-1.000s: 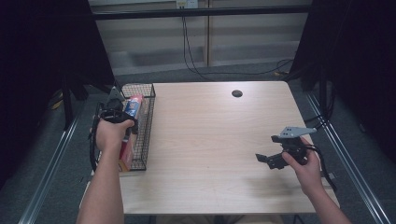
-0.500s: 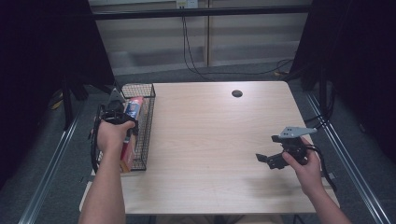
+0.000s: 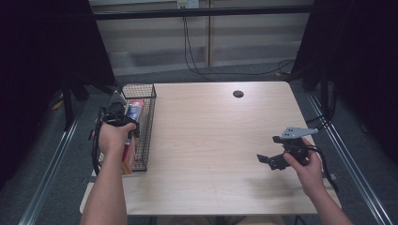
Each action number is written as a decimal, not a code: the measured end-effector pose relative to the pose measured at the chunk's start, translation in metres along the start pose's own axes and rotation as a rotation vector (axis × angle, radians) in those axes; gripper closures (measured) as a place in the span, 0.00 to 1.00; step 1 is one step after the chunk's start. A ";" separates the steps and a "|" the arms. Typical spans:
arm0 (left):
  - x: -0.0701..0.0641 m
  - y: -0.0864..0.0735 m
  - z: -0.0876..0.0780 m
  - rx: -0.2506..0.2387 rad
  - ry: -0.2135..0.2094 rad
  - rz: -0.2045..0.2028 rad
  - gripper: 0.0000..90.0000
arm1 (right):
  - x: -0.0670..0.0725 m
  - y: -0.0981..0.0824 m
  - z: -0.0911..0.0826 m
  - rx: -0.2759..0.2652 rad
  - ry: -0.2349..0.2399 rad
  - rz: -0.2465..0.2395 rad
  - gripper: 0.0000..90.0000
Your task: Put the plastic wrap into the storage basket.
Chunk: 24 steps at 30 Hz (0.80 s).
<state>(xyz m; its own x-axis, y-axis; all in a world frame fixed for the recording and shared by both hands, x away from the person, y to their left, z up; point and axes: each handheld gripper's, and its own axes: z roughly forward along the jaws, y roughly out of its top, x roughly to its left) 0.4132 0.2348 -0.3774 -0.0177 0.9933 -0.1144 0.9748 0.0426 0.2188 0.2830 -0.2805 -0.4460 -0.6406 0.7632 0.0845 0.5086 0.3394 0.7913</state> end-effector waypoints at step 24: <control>-0.005 -0.002 0.010 0.015 0.013 0.000 0.46 | 0.000 0.000 0.000 0.002 0.002 -0.002 0.00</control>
<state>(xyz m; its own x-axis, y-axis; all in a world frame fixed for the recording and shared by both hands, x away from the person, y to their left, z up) 0.4137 0.2287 -0.3868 -0.0205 0.9946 -0.1018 0.9782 0.0410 0.2038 0.2827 -0.2807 -0.4459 -0.6423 0.7618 0.0842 0.5086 0.3414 0.7905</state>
